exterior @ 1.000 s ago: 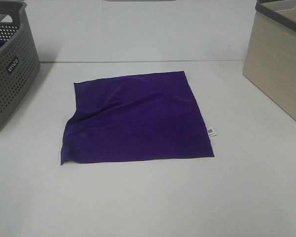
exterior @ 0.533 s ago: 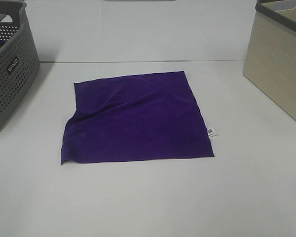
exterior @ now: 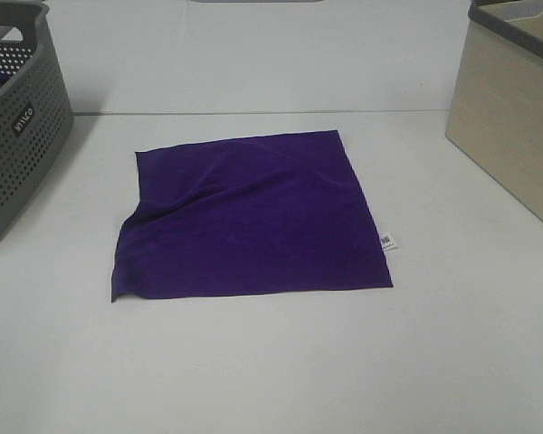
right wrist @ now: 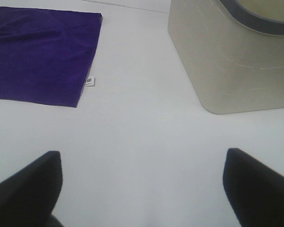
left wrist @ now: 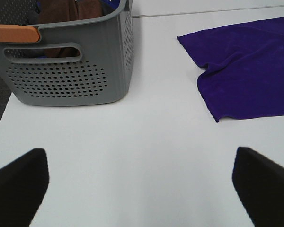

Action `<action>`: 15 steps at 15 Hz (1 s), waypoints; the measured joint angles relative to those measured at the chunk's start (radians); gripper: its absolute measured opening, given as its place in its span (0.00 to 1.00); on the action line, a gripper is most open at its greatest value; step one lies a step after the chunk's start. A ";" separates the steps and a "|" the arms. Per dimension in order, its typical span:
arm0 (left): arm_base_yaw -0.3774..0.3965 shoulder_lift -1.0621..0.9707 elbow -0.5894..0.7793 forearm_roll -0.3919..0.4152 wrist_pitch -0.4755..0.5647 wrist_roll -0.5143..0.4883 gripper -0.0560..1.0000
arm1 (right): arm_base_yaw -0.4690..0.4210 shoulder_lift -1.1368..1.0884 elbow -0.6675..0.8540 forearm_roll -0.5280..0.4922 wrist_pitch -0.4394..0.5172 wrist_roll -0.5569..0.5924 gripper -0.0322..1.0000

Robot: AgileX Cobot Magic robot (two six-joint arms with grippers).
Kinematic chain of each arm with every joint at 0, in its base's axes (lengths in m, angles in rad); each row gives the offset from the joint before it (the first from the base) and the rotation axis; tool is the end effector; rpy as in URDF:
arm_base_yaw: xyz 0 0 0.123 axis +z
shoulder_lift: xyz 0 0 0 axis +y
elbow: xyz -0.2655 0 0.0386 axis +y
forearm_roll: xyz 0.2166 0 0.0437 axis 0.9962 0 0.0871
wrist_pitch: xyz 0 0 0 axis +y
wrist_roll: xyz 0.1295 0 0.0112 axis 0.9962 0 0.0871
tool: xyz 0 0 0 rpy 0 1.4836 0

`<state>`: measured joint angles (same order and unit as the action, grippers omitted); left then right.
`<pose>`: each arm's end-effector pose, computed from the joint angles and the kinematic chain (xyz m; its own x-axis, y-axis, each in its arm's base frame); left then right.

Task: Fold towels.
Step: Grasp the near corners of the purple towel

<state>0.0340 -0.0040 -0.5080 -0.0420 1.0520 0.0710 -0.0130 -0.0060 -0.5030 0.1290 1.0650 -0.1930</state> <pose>0.0187 -0.0041 0.2479 -0.4364 0.0353 -0.8991 0.0207 0.9994 0.0292 0.0177 0.0144 0.2457 -0.4334 -0.1234 -0.8927 -0.1452 0.9872 -0.0660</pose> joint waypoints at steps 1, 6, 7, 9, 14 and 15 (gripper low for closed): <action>0.000 0.000 0.000 0.000 0.000 0.000 0.98 | 0.000 0.000 0.000 0.000 0.000 0.000 0.90; 0.000 0.232 -0.133 0.000 0.063 0.000 0.98 | 0.000 0.286 -0.135 0.074 0.030 0.008 0.90; 0.000 0.299 -0.170 0.003 0.076 0.000 0.98 | 0.000 0.363 -0.161 0.087 0.040 0.010 0.90; 0.000 0.560 -0.298 0.029 0.075 0.000 0.98 | 0.000 0.667 -0.296 0.154 0.041 0.014 0.90; 0.000 1.193 -0.404 -0.187 -0.014 0.133 0.98 | 0.000 1.356 -0.554 0.297 -0.005 -0.198 0.90; 0.000 1.271 -0.404 -0.278 -0.054 0.195 0.98 | 0.000 1.443 -0.561 0.353 -0.036 -0.244 0.90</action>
<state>0.0340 1.2670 -0.9120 -0.3200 0.9980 0.2660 -0.0130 1.4370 -1.0640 0.4820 1.0290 -0.4370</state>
